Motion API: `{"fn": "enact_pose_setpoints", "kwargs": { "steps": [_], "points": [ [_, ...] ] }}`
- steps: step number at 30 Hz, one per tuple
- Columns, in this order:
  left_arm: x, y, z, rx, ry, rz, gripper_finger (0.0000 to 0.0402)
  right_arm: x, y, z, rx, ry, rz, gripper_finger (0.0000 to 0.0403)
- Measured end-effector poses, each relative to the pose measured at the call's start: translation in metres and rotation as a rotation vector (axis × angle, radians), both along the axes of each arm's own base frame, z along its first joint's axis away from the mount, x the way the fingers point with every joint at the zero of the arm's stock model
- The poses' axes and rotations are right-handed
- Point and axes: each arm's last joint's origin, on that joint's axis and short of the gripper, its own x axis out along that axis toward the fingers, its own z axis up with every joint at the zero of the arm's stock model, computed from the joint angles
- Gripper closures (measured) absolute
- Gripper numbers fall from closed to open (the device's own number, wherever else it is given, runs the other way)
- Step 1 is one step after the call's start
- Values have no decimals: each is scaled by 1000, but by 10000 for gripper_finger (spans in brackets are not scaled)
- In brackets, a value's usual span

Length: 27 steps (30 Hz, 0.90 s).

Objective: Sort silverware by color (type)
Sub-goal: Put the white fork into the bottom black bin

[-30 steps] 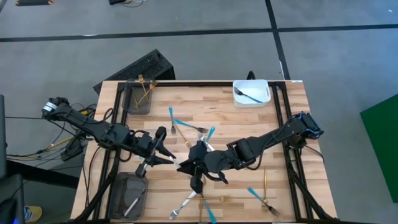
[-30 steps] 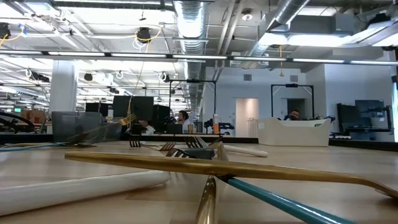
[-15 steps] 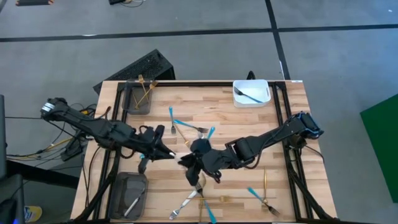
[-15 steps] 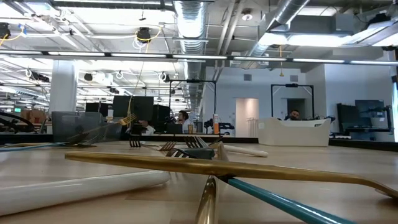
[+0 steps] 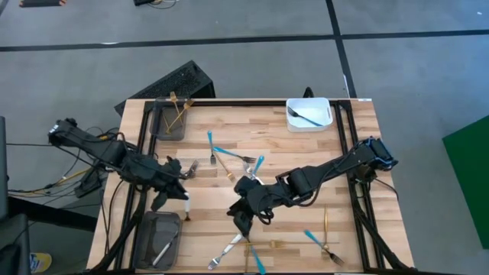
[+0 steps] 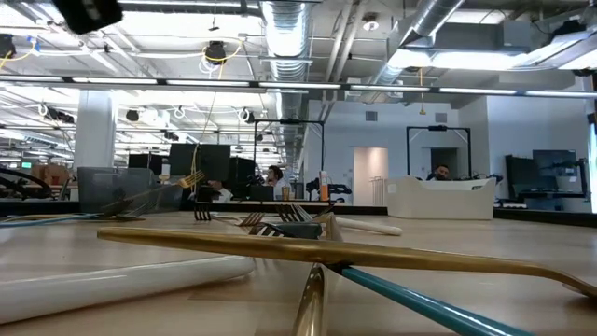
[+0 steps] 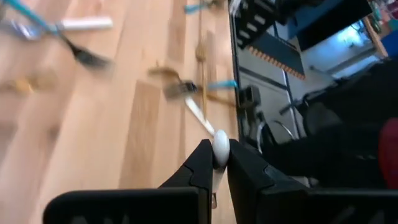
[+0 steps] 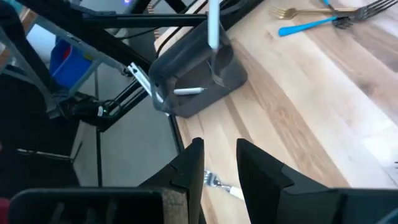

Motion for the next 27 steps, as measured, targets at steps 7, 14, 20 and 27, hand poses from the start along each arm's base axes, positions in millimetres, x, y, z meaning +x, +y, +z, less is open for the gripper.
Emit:
{"fn": "enact_pose_setpoints", "kwargs": {
  "steps": [7, 14, 20, 27],
  "points": [
    [-22, -2, 5, -179, 92, -92, 389, -2, 1, -2, -5, 20, 10, 282],
    [-39, -2, 1, -306, 299, -166, 385, -4, 0, -6, -28, 68, 10, 282],
    [-51, 1, -12, -298, 540, -126, 383, -7, -5, -11, -42, 140, -5, 282],
    [-56, 3, -17, -250, 599, -71, 383, -9, -5, -13, -27, 172, -25, 282]
  ]
}}
